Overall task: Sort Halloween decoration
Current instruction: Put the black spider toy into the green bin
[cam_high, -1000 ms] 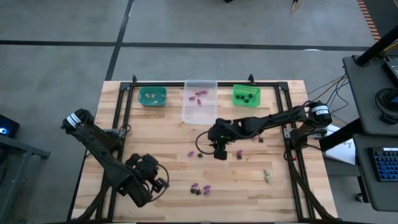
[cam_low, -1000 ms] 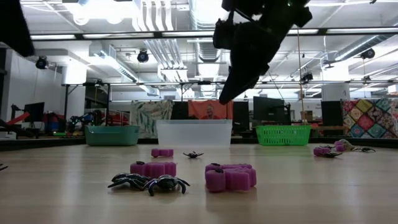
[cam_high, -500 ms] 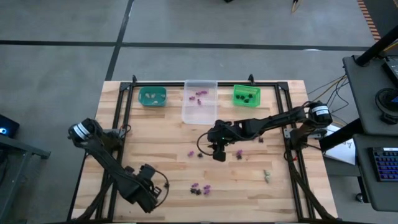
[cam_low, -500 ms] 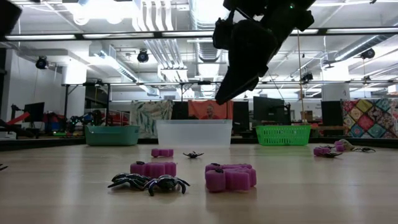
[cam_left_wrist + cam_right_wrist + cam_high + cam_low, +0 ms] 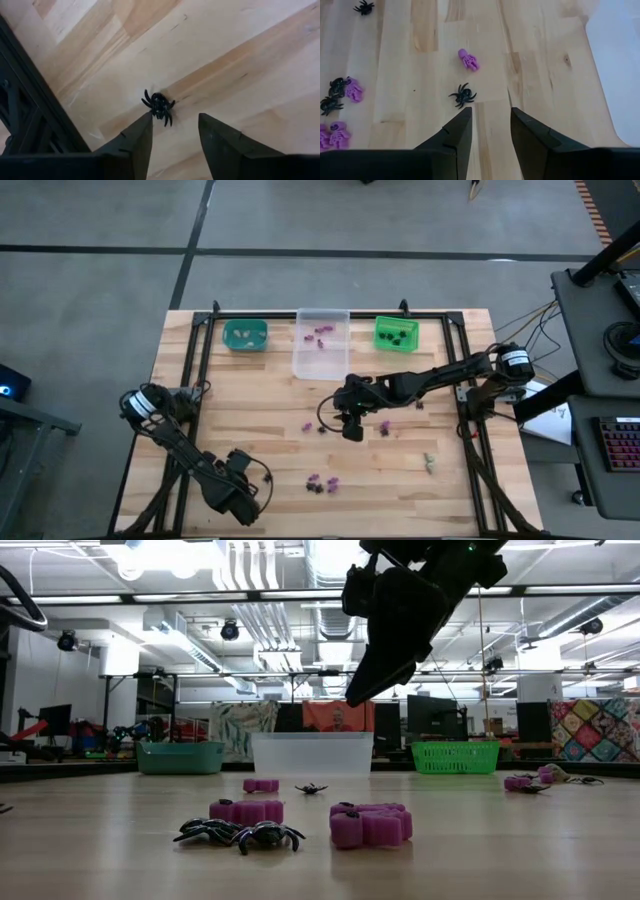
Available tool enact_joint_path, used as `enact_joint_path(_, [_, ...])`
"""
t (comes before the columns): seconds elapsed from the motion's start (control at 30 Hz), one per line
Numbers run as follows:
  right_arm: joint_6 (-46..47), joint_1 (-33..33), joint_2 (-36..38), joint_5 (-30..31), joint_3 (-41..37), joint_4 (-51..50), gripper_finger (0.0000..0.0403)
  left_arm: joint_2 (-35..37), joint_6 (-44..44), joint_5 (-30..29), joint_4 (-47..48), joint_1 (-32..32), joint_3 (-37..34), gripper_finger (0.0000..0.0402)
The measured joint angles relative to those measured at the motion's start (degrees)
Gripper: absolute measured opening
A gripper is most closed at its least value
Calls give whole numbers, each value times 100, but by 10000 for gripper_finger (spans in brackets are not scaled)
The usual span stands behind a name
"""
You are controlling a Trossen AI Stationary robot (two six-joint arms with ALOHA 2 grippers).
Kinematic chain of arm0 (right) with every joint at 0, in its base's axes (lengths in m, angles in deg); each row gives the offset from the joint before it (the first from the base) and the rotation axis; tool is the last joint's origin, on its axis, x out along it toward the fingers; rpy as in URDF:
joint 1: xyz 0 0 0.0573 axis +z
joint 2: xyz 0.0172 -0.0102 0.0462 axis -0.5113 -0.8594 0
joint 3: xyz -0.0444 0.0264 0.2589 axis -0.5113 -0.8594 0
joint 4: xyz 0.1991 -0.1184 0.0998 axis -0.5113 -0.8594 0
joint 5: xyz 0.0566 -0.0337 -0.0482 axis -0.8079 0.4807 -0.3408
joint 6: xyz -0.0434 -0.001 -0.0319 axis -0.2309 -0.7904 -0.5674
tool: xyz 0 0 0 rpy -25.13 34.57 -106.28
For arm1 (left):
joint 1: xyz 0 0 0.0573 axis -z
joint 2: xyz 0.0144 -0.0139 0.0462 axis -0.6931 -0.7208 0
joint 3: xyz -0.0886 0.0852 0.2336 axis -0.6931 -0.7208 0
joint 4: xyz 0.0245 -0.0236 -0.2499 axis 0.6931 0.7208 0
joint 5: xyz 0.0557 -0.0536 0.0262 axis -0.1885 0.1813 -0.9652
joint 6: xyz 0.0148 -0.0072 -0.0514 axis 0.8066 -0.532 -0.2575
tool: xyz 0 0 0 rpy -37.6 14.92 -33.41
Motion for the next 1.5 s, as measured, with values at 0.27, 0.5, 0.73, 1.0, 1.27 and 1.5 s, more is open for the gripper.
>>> enact_joint_path(0.27, [-35, 0, -2, 0, 0, 128, 117, -2, -80, -24, -7, 7, -37, 130])
enact_joint_path(0.5, [-39, 9, -2, 0, 0, 133, 113, -2, -123, -28, -191, 39, -154, 109])
enact_joint_path(0.73, [-41, 7, -4, 2, 2, 191, 109, 26, -134, -32, -711, 85, -483, 91])
enact_joint_path(1.0, [-45, 7, -4, 2, 9, 271, 107, 24, -18, -95, -766, 122, -520, 32])
enact_joint_path(1.27, [-77, 9, -4, 2, 9, 262, 106, 9, 483, -142, -573, 136, -387, 2])
enact_joint_path(1.5, [-118, 25, -4, 2, 9, 260, 98, 239, 824, -777, -321, 135, -108, 0])
